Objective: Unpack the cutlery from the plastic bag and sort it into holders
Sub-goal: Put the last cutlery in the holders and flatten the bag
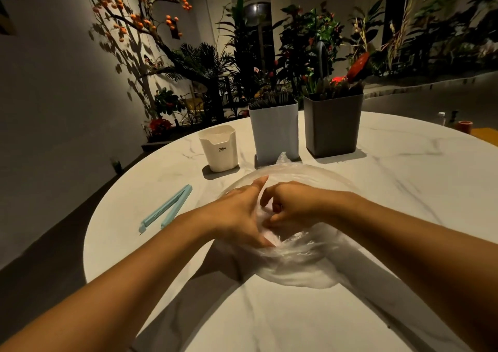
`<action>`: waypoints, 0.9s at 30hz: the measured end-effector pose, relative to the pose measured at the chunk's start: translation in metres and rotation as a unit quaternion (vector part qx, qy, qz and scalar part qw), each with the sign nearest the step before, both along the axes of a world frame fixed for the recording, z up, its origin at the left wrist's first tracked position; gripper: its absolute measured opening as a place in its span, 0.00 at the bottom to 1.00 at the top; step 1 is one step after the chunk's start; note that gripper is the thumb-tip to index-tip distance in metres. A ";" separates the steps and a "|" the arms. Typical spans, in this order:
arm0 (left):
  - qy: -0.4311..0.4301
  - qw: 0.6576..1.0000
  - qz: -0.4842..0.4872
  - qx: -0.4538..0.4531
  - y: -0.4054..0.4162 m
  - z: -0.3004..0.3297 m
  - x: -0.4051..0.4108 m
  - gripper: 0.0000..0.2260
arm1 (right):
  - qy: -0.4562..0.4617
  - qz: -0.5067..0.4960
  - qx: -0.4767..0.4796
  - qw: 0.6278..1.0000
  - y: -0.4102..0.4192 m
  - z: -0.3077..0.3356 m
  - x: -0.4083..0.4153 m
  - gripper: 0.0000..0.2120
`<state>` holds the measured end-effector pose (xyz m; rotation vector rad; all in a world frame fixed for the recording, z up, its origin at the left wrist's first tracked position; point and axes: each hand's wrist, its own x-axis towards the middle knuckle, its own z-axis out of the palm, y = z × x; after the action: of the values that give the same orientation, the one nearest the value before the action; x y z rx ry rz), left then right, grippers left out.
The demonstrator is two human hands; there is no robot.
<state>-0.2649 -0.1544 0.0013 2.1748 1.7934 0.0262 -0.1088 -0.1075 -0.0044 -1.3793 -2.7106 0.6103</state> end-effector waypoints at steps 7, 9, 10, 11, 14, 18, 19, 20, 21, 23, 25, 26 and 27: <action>0.032 0.999 0.016 -0.029 0.001 -0.001 -0.005 0.56 | -0.054 0.020 0.010 0.998 -0.006 0.007 -0.001 0.22; 0.056 0.998 0.010 -0.037 0.001 0.002 -0.006 0.55 | -0.046 0.015 -0.015 0.999 -0.006 0.010 0.001 0.19; 0.069 0.997 0.006 -0.042 0.000 0.004 -0.006 0.56 | -0.038 0.011 -0.024 0.999 -0.006 0.012 0.002 0.17; 0.080 0.996 0.003 -0.048 0.000 0.005 -0.006 0.56 | -0.033 0.008 -0.027 0.999 -0.006 0.014 0.004 0.17; 0.106 0.992 -0.004 -0.074 -0.002 0.011 -0.007 0.54 | -0.021 0.001 -0.036 0.999 -0.007 0.021 0.009 0.19; 0.140 0.986 -0.012 -0.094 -0.004 0.016 -0.003 0.49 | -0.039 -0.033 0.015 0.999 -0.002 0.021 0.012 0.12; 0.143 0.985 -0.012 -0.099 -0.005 0.017 -0.001 0.49 | -0.060 -0.039 0.034 0.997 0.001 0.020 0.011 0.13; 0.138 0.985 -0.007 -0.106 -0.006 0.018 0.001 0.49 | -0.078 -0.043 0.045 0.995 0.002 0.018 0.011 0.14; 0.127 0.985 -0.003 -0.116 -0.008 0.019 0.003 0.49 | -0.086 -0.045 0.050 0.994 0.002 0.016 0.009 0.15; 0.105 0.986 -0.006 -0.126 -0.010 0.019 0.006 0.51 | -0.087 -0.040 0.045 0.994 0.002 0.013 0.008 0.16; 0.098 0.987 -0.017 -0.125 -0.010 0.015 0.006 0.53 | -0.076 -0.030 0.025 0.996 0.001 0.010 0.005 0.17; 0.095 0.988 -0.020 -0.124 -0.010 0.012 0.005 0.54 | -0.071 -0.023 0.020 0.997 0.000 0.008 0.002 0.18; 0.087 0.988 -0.019 -0.124 -0.010 0.009 0.004 0.54 | -0.066 -0.017 0.020 0.997 -0.001 0.007 0.000 0.20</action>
<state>-0.2606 -0.1643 0.0102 2.0842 1.7376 -0.3854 -0.1085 -0.1090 0.0023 -1.5041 -2.7763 0.4773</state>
